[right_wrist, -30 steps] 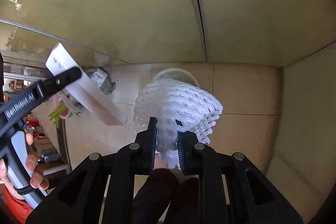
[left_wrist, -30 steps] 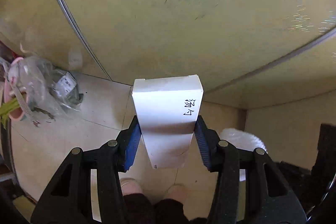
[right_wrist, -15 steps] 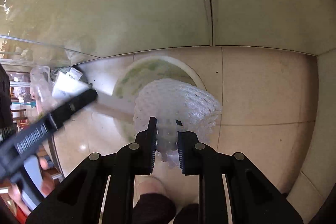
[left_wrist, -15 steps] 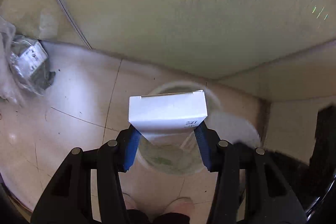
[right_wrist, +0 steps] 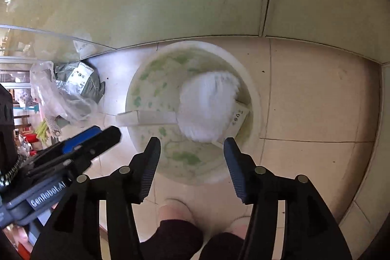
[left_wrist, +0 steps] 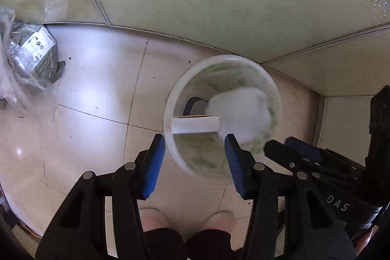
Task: Collect trash
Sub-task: 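Open the left tool over the bin while the right tool releases the foam net, then raise both tools back up to the counter items, then grasp the clear plastic jar with the left tool while the right tool grasps the white tray, then carry the jar and white tray down over the floor bin with both tools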
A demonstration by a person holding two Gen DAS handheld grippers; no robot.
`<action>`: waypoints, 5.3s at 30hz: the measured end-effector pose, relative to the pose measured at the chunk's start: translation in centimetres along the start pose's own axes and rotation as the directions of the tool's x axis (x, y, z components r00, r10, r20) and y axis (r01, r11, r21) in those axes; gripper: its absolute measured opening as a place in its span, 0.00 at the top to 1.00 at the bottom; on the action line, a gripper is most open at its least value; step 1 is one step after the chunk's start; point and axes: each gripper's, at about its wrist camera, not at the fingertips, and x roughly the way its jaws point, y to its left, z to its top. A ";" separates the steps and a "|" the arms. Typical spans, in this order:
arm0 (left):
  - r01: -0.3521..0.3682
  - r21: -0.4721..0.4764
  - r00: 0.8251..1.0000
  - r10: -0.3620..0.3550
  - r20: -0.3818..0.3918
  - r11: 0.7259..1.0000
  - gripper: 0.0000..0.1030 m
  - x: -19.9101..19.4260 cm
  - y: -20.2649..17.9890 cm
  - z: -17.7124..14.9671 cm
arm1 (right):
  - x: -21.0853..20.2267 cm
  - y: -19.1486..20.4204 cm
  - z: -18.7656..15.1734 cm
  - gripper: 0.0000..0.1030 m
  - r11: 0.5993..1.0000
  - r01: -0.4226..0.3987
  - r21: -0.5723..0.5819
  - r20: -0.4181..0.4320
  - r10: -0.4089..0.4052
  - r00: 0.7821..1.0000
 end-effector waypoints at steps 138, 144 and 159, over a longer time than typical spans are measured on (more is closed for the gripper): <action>-0.021 0.222 0.914 -0.071 0.398 0.975 0.93 -58.6 -20.5 37.3 | -63.0 17.2 27.9 0.74 0.996 0.094 -0.003 0.645 -0.070 0.761; -0.042 0.189 0.878 -0.054 0.476 0.981 0.93 -61.6 -21.8 31.9 | -65.1 15.9 23.4 0.74 0.993 0.099 -0.061 0.662 -0.035 0.749; -0.045 0.171 0.835 -0.057 0.548 0.984 0.93 -65.5 -23.6 19.3 | -66.9 15.8 12.5 0.74 0.975 0.124 -0.182 0.670 0.030 0.742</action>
